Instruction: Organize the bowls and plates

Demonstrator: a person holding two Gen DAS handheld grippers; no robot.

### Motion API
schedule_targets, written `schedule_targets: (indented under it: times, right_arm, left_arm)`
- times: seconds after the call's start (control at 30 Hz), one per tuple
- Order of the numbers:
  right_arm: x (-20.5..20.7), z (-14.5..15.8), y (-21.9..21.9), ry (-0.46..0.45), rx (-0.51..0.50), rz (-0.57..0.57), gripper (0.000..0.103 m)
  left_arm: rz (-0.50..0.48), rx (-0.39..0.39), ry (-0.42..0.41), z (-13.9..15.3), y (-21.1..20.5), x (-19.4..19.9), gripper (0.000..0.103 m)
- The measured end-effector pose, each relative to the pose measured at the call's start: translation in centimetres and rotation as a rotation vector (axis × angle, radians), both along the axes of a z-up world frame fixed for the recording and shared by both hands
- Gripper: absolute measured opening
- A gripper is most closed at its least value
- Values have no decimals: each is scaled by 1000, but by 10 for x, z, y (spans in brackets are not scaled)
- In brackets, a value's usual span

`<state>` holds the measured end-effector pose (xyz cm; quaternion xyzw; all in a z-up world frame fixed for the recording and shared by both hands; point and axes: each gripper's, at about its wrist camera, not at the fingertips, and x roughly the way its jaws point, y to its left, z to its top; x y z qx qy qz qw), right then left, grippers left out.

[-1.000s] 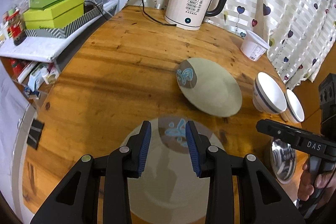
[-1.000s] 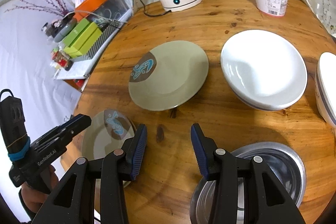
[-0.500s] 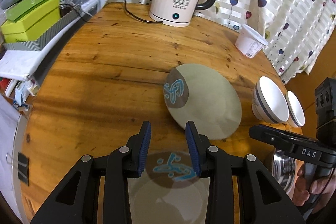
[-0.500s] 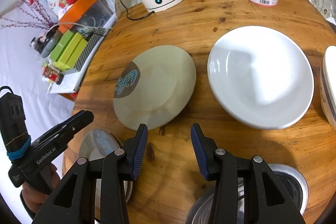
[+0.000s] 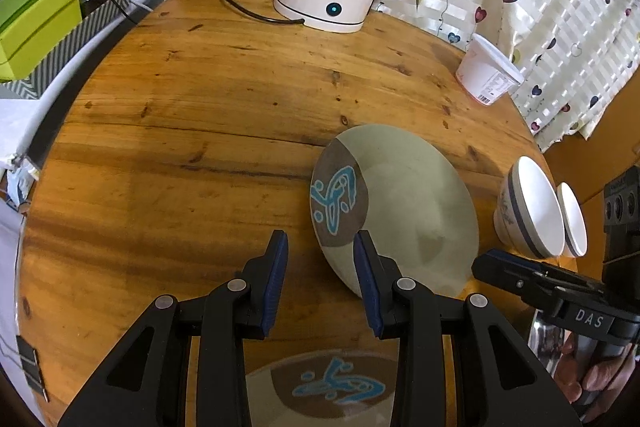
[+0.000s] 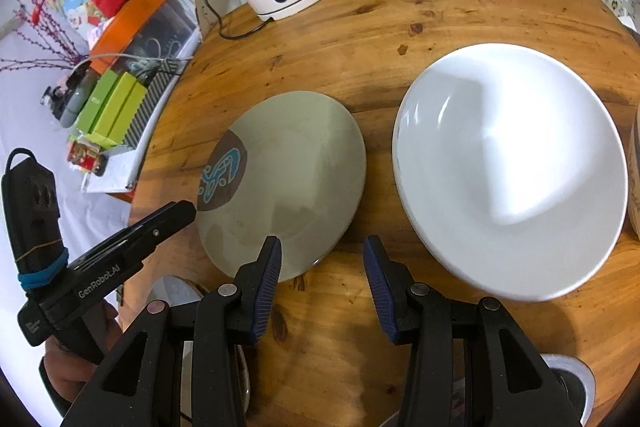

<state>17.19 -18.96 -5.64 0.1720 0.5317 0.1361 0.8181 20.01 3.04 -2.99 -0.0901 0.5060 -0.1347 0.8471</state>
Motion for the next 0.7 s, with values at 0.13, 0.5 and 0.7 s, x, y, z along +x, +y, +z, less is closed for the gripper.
schedule_targets:
  times: [0.13, 0.5, 0.7]
  right_arm:
    - [5, -4, 1, 14, 0, -8, 43]
    - [14, -9, 4, 30, 1, -25, 41]
    - [15, -12, 5, 33, -1, -30, 28]
  left_arm:
    - [-9, -6, 14, -6, -1, 7, 35]
    - [-45, -15, 34, -14, -9, 20, 35]
    - [-74, -9, 31, -18, -17, 23, 35]
